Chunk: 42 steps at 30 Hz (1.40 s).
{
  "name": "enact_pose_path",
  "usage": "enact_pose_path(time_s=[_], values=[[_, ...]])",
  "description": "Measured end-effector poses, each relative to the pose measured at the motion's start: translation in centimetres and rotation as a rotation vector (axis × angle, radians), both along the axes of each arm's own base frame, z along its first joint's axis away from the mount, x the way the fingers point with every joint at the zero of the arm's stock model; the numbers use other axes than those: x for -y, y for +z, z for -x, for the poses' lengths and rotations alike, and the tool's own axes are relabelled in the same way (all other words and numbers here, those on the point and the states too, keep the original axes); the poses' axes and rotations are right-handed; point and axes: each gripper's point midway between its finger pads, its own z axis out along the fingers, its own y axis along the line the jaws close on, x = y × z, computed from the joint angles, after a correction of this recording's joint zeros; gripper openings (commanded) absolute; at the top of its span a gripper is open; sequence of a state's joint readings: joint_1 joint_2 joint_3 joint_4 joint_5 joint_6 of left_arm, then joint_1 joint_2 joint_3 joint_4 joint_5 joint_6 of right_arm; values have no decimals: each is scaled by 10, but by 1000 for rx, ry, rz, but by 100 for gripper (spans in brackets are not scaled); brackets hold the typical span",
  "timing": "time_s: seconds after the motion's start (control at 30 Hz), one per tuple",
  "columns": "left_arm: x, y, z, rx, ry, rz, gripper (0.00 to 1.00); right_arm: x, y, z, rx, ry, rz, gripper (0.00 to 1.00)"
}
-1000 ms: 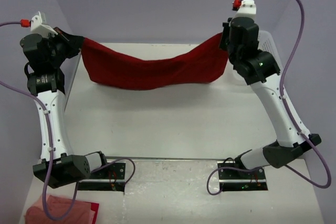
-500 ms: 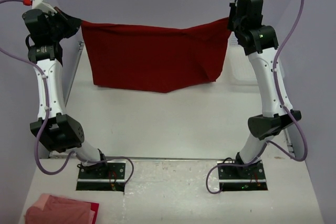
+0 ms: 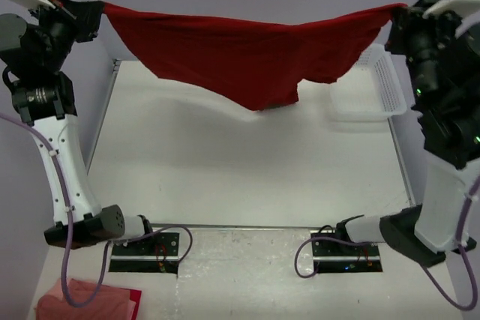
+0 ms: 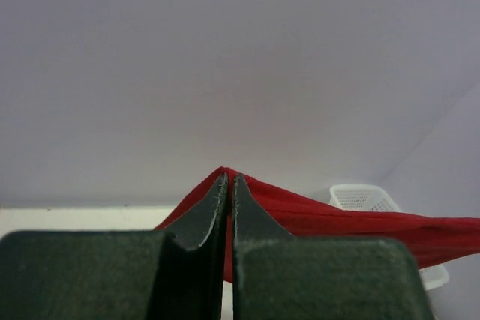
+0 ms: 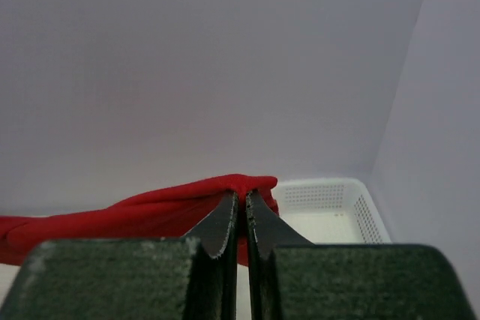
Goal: Fold and stack the t-shirts
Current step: Flatten out the tshirt
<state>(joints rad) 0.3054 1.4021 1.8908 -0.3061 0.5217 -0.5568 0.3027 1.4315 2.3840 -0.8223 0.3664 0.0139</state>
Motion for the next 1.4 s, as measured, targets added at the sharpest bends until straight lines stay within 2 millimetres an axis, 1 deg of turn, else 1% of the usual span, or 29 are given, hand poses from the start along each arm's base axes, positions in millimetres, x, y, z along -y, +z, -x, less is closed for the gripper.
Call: enact_pose_path(time_s=[0.07, 0.2, 0.3, 0.33, 0.37, 0.43, 0.47, 0.57, 0.6, 0.67, 0.7, 0.73, 0.77, 0.8, 0.83, 0.87, 0.93, 1.0, 1.03, 1.1, 1.13, 1.17, 1.2, 1.23, 1.3, 1.37, 1.4], values=[[10, 24, 28, 64, -11, -23, 0, 5, 27, 43, 92, 30, -4, 0], [32, 76, 89, 206, -27, -78, 0, 10, 67, 123, 262, 139, -28, 0], [48, 116, 139, 333, -26, -138, 0, 18, 87, 175, 376, 218, -46, 0], [53, 125, 154, 367, -25, -153, 0, 18, 91, 190, 406, 253, -46, 0], [59, 135, 174, 405, -23, -169, 0, 16, 95, 205, 439, 296, -43, 0], [68, 149, 204, 469, -16, -200, 0, 11, 100, 230, 488, 378, -29, 0], [74, 156, 223, 506, -13, -214, 0, 7, 102, 242, 514, 425, -20, 0], [88, 176, 272, 610, -2, -260, 0, -7, 107, 271, 576, 555, 1, 0], [91, 181, 283, 638, 2, -272, 0, -9, 109, 282, 600, 583, 7, 0], [95, 187, 298, 678, 10, -288, 0, -17, 111, 294, 633, 636, 26, 0], [96, 188, 302, 687, 16, -291, 0, -20, 113, 297, 646, 653, 35, 0], [95, 188, 300, 686, 20, -288, 0, -21, 115, 300, 658, 662, 40, 0], [91, 185, 294, 675, 26, -282, 0, -23, 116, 299, 664, 668, 45, 0], [87, 180, 284, 654, 32, -273, 0, -26, 115, 295, 660, 670, 50, 0], [82, 172, 270, 623, 37, -261, 0, -29, 113, 287, 649, 670, 54, 0], [74, 161, 250, 585, 45, -245, 0, -33, 111, 275, 635, 669, 59, 0], [56, 126, 201, 467, 61, -203, 0, -46, 99, 239, 571, 659, 73, 0], [34, 77, 144, 315, 80, -151, 0, -61, 82, 189, 477, 641, 88, 0], [22, 45, 114, 235, 92, -127, 0, -72, 71, 158, 421, 632, 99, 0], [0, -22, 61, 65, 116, -76, 0, -92, 40, 91, 292, 609, 121, 0], [-9, -56, 36, -12, 127, -55, 0, -101, 21, 58, 225, 600, 133, 0], [-18, -95, 14, -101, 137, -31, 0, -110, -6, 19, 140, 589, 147, 0], [-26, -135, -5, -187, 145, -8, 0, -117, -29, -10, 75, 582, 159, 0], [-33, -175, -19, -271, 153, 15, 0, -125, -60, -45, -7, 572, 173, 0], [-40, -234, -38, -391, 157, 45, 0, -132, -127, -102, -172, 549, 196, 0], [-43, -278, -54, -466, 148, 67, 0, -134, -189, -144, -312, 527, 213, 0], [-45, -294, -62, -489, 143, 76, 0, -133, -215, -158, -371, 518, 220, 0]])
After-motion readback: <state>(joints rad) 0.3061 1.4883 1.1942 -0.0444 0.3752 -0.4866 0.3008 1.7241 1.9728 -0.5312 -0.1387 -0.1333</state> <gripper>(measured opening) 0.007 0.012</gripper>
